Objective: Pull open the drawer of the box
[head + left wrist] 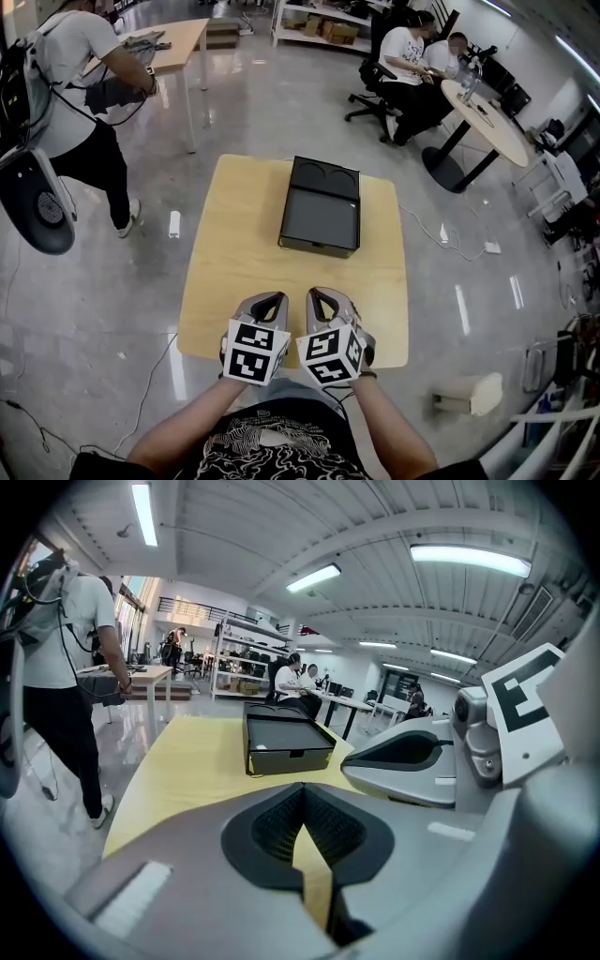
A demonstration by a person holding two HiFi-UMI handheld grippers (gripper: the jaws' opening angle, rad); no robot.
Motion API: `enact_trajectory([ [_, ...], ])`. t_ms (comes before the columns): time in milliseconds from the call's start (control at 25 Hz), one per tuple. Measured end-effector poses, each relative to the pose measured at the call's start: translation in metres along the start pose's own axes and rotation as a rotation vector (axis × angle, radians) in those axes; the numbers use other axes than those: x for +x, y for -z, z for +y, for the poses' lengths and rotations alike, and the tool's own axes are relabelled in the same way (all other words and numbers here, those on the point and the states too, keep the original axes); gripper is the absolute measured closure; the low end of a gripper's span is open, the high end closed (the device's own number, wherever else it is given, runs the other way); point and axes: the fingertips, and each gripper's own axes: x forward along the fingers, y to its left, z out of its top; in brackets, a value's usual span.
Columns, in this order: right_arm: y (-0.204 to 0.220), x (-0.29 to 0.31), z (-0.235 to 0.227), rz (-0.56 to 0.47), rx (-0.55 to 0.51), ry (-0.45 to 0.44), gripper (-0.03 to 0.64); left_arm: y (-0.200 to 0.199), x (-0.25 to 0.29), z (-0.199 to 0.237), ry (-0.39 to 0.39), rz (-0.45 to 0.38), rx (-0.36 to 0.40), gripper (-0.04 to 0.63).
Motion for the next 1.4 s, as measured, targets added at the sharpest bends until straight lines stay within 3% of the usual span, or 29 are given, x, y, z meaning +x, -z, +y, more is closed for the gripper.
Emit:
enact_trajectory([
  [440, 0.000, 0.089, -0.043, 0.056, -0.204, 0.012, 0.611, -0.021, 0.061, 0.043, -0.011, 0.033, -0.009, 0.581],
  [680, 0.013, 0.117, -0.071, 0.073, -0.294, 0.047, 0.616, -0.030, 0.079, 0.039, -0.015, 0.027, 0.001, 0.581],
  [1120, 0.017, 0.177, -0.073, 0.119, -0.524, 0.085, 0.572, -0.031, 0.085, 0.076, -0.062, 0.029, -0.027, 0.580],
  [1400, 0.027, 0.205, -0.081, 0.151, -0.613, 0.133, 0.551, -0.028, 0.100, 0.096, -0.096, 0.028, -0.052, 0.580],
])
